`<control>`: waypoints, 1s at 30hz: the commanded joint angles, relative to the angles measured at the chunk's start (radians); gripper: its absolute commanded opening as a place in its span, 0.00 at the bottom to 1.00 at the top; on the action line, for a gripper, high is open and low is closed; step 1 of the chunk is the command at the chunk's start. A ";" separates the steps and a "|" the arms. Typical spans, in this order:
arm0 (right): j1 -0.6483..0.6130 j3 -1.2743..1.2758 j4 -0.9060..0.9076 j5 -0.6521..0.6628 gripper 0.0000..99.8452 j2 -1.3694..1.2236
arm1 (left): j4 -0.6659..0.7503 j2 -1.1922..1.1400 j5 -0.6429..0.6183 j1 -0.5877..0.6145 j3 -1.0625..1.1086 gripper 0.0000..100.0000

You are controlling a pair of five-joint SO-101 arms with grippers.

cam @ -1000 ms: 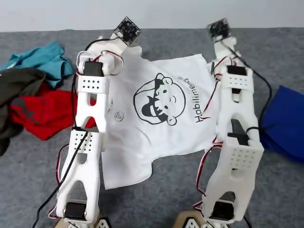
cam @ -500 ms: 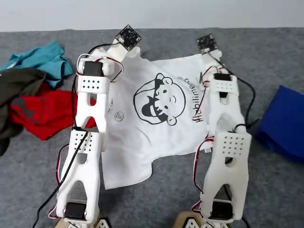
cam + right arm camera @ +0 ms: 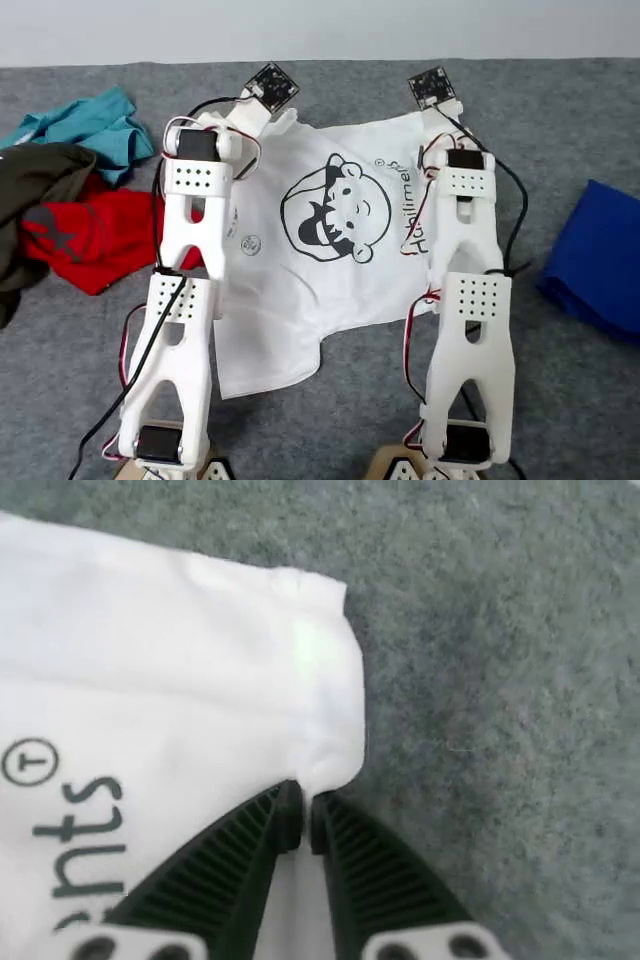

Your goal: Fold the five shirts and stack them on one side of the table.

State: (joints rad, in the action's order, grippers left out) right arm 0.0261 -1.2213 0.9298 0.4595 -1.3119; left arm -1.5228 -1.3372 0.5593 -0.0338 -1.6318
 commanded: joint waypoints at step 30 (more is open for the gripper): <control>0.025 -0.462 0.765 0.109 0.01 0.157 | -0.233 0.522 0.005 -0.112 -0.044 0.00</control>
State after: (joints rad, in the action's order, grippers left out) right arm 0.0292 -1.6326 1.6632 0.5562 -1.2536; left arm -1.7285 -0.8907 0.5593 -0.1519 -1.6349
